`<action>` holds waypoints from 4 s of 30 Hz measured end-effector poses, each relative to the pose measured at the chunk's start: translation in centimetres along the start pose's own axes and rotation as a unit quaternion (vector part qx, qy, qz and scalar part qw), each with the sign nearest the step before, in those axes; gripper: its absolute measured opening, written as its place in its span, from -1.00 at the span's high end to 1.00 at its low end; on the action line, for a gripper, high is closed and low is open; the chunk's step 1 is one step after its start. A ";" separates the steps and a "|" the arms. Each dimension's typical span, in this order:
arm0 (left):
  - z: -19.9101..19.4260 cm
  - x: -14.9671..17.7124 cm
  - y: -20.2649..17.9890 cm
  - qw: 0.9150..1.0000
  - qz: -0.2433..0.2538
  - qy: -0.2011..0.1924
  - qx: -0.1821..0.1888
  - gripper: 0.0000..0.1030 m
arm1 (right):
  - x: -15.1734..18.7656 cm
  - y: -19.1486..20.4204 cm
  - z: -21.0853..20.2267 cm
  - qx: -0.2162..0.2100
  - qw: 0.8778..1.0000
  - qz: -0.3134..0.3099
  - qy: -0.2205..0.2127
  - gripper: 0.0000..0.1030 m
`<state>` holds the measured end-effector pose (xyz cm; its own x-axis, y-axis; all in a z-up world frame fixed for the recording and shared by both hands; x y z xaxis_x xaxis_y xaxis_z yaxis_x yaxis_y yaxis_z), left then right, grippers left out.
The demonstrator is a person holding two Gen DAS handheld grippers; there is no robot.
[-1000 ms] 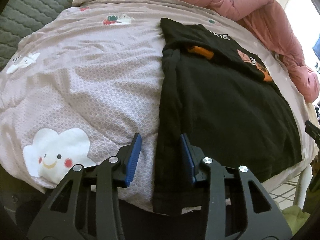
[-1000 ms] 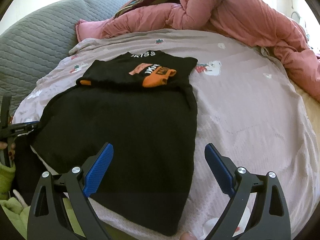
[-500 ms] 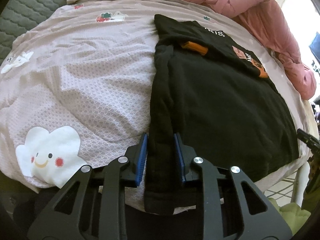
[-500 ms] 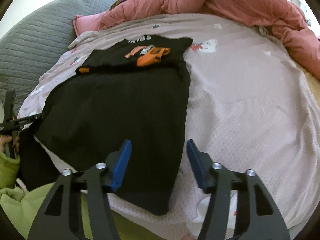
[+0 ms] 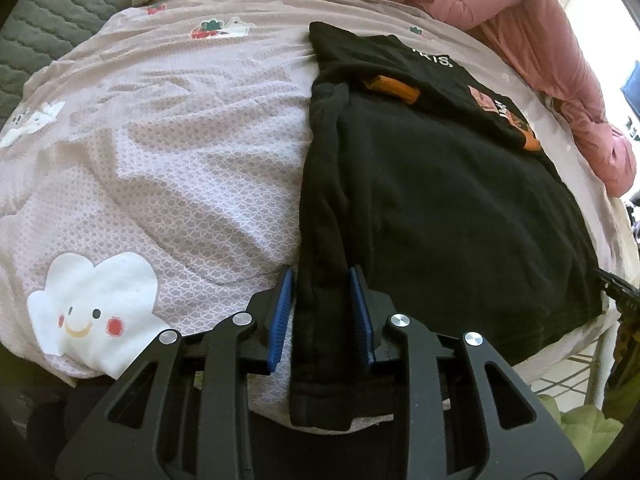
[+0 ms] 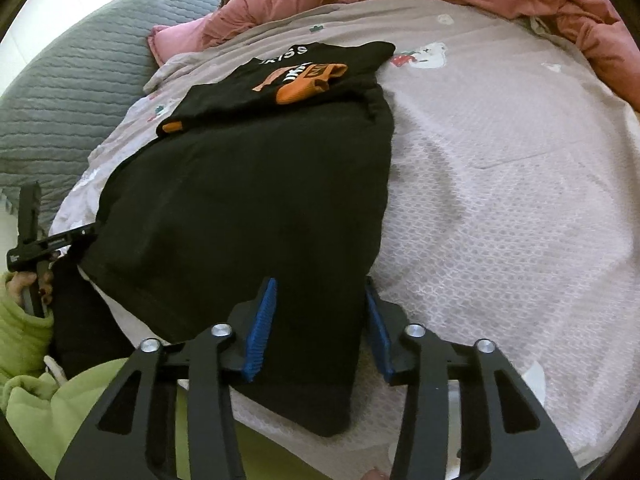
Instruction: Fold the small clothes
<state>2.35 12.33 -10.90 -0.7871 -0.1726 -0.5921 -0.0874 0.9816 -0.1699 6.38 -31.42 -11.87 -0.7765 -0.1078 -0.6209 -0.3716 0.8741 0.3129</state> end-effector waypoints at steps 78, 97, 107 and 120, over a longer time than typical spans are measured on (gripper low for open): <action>4.3 -20.8 1.5 0.977 -0.062 -0.202 -0.018 0.05 | -20.7 -4.4 6.7 0.078 0.982 0.032 -0.167 -0.07; 8.2 -12.6 -10.1 0.988 0.120 -0.084 0.047 0.42 | -13.4 6.2 10.4 0.006 0.990 -0.127 -0.052 0.71; 9.3 -12.6 -9.8 0.988 0.122 -0.084 0.038 0.38 | -15.0 5.3 12.8 0.019 0.992 -0.111 -0.056 0.71; 8.1 -12.4 -12.0 0.978 0.149 -0.108 0.101 0.10 | -20.3 3.8 16.0 0.014 0.995 -0.080 -0.058 0.71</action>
<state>18.07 1.98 -7.89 -0.6106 0.0833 -0.7876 0.2645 0.9588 -0.1036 28.93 -18.34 -9.58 -0.6445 -0.1932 -0.7398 -0.4700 0.8633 0.1840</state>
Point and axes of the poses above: each gripper's, at about its wrist camera, not at the fingertips, and z roughly the way its jaws point, y to its left, x to its underside, the point moved 3 cm from there along z, roughly the way its jaws point, and after that the axes turned 7 degrees about -y, right-handed, at the moved point
